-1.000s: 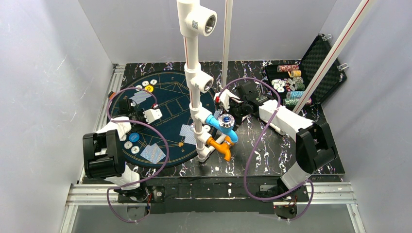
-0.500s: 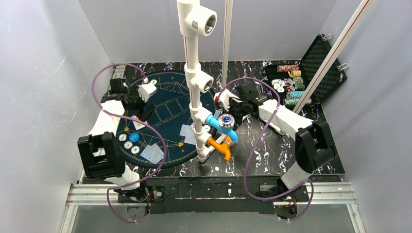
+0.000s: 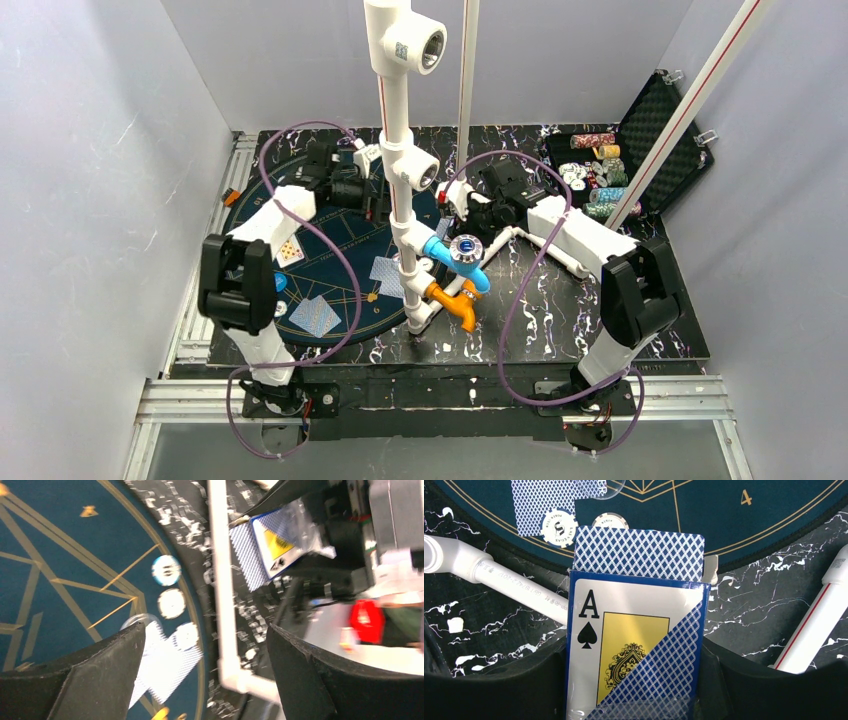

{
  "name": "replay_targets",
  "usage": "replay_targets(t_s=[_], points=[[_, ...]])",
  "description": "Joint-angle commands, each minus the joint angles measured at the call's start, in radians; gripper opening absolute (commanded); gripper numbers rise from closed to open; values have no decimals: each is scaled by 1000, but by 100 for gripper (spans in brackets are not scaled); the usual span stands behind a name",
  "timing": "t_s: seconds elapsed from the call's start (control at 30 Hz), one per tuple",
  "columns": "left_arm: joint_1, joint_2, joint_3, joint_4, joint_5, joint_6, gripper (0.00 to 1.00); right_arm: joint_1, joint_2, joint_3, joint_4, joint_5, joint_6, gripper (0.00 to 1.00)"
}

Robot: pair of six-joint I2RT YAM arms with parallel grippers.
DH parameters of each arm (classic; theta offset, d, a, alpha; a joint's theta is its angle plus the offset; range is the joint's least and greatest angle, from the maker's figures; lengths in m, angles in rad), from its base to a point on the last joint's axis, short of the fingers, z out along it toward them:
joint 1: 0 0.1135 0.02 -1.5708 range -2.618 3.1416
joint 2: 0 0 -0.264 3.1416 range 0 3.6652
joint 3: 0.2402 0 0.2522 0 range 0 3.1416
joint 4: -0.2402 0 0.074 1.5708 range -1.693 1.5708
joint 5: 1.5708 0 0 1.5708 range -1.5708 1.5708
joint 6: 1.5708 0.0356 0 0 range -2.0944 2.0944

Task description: Distribute texas hold em gaming equipment

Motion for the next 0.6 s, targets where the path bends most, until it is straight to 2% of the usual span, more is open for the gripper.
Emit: replay_targets(t_s=[0.0,0.27,0.57], points=[[-52,76,-4,211,210,-375,88,-1,-11,51,20,-34,-20,1],[-123,141,-13,293,204,-457,83,7,-15,68,22,-80,-28,1],[-144,235,-17,338,204,-537,63,13,-15,110,-7,-147,-32,1]])
